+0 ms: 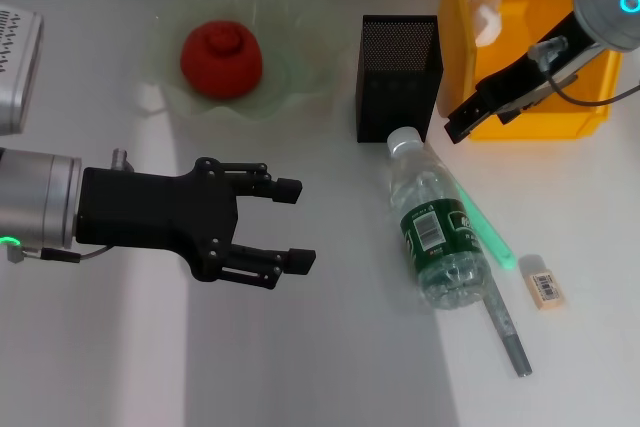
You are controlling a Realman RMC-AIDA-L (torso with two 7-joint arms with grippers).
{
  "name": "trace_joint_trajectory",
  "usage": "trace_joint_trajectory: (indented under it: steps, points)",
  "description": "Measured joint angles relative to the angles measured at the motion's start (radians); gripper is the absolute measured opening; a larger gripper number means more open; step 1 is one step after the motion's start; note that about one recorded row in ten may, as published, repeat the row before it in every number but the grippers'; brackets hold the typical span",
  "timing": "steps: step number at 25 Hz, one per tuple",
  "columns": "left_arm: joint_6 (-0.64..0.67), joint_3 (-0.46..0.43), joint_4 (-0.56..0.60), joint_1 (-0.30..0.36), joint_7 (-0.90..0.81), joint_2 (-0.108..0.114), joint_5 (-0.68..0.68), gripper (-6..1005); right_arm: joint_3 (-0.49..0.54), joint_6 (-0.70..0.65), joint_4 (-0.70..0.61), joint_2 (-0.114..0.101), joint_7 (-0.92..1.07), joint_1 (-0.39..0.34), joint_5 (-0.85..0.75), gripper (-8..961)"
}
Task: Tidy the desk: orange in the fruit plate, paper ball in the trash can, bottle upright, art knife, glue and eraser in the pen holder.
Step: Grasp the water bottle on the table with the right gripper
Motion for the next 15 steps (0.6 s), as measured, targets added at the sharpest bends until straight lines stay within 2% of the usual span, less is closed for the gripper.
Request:
trace_joint_trajectory:
  steps: [6,7,15]
  points:
    - [0.005,-0.002,-0.003,0.001,0.021,0.000,-0.003,807,-0.062,0.106,0.110,0.003,0.042,0.049,0.003,723]
    - [0.007,-0.002,-0.003,0.001,0.024,0.000,-0.003,807,-0.072,0.148,0.163,0.005,0.050,0.073,0.004,723]
    - [0.011,-0.003,-0.012,0.009,0.052,-0.002,-0.004,806,-0.075,0.278,0.346,0.008,0.056,0.146,0.024,723]
